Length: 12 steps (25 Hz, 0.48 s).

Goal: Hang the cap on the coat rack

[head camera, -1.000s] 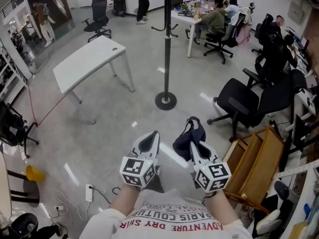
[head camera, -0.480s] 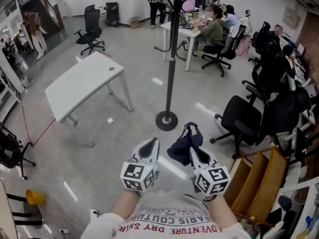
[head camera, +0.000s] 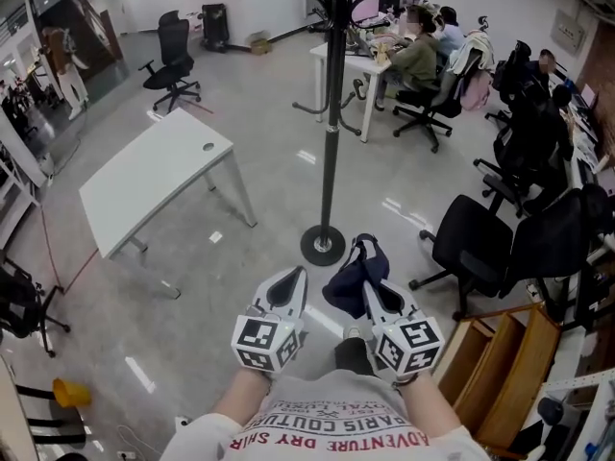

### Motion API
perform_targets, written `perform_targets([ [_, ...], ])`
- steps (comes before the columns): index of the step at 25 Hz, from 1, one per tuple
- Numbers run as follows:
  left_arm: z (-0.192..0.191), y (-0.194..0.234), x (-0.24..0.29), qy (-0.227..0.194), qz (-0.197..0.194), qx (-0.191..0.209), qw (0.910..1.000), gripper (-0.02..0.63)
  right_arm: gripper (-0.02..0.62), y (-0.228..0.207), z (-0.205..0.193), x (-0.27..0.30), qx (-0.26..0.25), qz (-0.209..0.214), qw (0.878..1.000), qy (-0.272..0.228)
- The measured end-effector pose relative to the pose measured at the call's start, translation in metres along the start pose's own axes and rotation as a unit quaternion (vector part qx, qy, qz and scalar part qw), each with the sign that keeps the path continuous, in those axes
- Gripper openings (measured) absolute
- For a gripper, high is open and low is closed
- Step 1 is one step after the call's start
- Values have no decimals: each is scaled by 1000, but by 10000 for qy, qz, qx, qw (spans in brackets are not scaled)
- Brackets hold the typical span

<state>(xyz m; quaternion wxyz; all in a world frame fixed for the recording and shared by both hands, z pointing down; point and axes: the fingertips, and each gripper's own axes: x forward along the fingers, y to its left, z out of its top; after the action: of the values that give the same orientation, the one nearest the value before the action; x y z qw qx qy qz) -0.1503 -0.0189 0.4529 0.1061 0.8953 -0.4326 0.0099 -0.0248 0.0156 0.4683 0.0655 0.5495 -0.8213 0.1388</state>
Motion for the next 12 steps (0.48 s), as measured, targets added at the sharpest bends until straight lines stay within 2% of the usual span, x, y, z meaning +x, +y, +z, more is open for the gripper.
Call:
perform_targets([
  [5,7,5,74,-4,219,-58,9997,6,23,-61,20,40,-43,230,9997,32],
  [12,41,-11,191,-179,393,42,9991,6,23,-161,70,81,-325,549,9979,-84],
])
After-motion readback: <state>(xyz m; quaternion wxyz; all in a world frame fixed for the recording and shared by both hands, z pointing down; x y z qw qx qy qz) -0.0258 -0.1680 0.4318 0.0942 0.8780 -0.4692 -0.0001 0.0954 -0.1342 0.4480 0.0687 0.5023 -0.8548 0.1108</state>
